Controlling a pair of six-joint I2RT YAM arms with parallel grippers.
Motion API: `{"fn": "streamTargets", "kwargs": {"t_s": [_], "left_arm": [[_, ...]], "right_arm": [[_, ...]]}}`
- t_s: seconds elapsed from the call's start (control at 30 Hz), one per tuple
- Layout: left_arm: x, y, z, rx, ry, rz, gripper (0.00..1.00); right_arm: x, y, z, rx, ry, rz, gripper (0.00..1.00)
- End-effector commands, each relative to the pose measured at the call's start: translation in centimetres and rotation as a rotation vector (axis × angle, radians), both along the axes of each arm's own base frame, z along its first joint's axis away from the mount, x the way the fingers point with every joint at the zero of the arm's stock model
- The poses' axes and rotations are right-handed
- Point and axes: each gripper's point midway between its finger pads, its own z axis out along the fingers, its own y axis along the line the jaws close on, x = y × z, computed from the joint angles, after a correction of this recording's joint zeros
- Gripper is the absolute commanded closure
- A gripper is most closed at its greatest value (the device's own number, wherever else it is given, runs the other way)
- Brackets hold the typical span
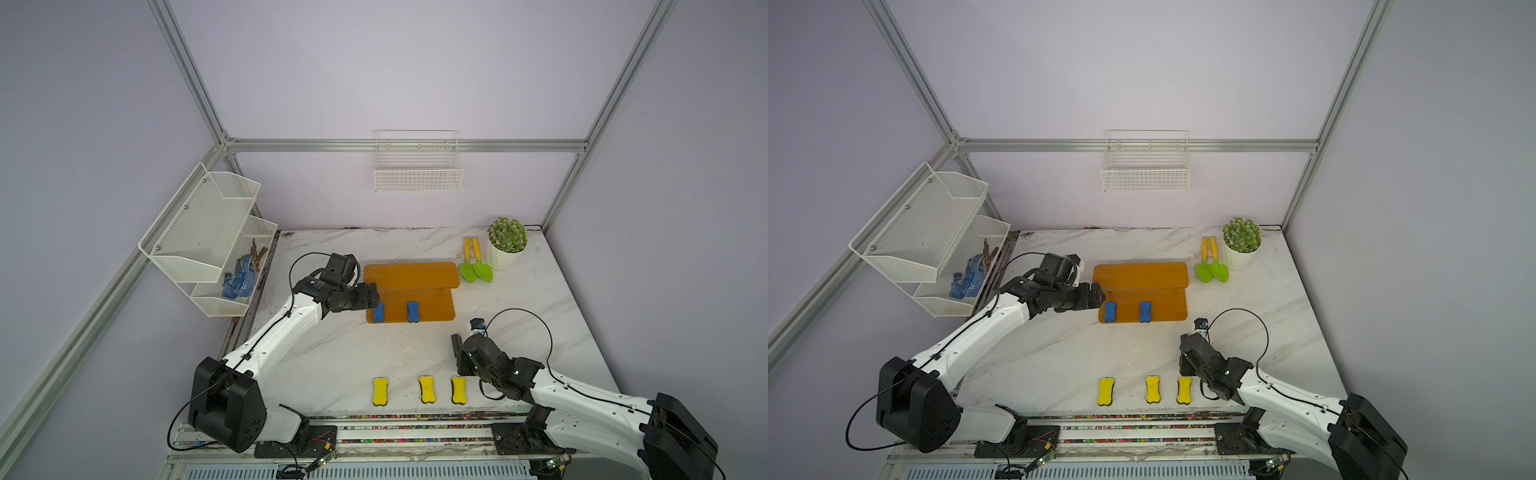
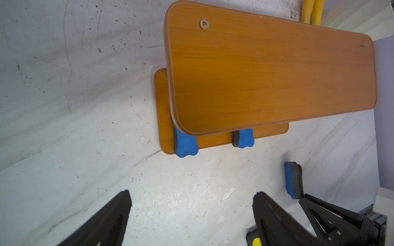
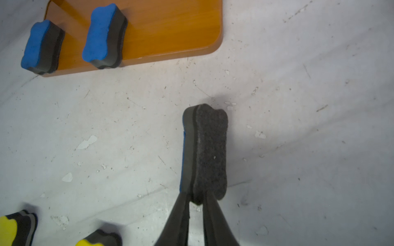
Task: Remove the whiteboard erasers from the shelf
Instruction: Place the whiteboard eraser at the center of the board, then pick up the whiteboard eraser from the shelf.
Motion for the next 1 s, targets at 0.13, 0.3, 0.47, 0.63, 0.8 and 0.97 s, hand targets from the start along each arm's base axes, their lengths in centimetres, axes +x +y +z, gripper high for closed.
{"fn": "streamTargets", "kwargs": {"t_s": [0.13,0.3,0.47,0.63,0.8,0.97], "left_arm": [[0.3,-0.1,0.7,-0.018,-0.035,-0.015,0.07],[0.2,0.0,0.8,-0.018,-0.036,-0.014,0.07],[0.1,0.0,1.0,-0.019,-0.043,-0.015,0.07],[0.0,0.2,1.3,-0.017,-0.051,-0.013,0.07],[-0.1,0.4,1.4,-0.007,-0.054,-0.011,0.07],[-0.1,1.4,1.8,0.033,-0.063,0.027,0.07]], "right_arm": [[1.0,1.8,2.3,0.061,-0.037,0.01,0.69],[1.8,1.4,2.9,0.047,-0.069,-0.03,0.65],[2.6,0.9,2.5,0.011,-0.072,-0.086,0.52],[3.5,0.9,1.7,-0.027,-0.07,-0.12,0.42],[4.4,2.0,2.1,-0.045,-0.075,-0.087,0.4],[5.0,5.3,3.6,0.088,-0.127,-0.002,0.41]]}}
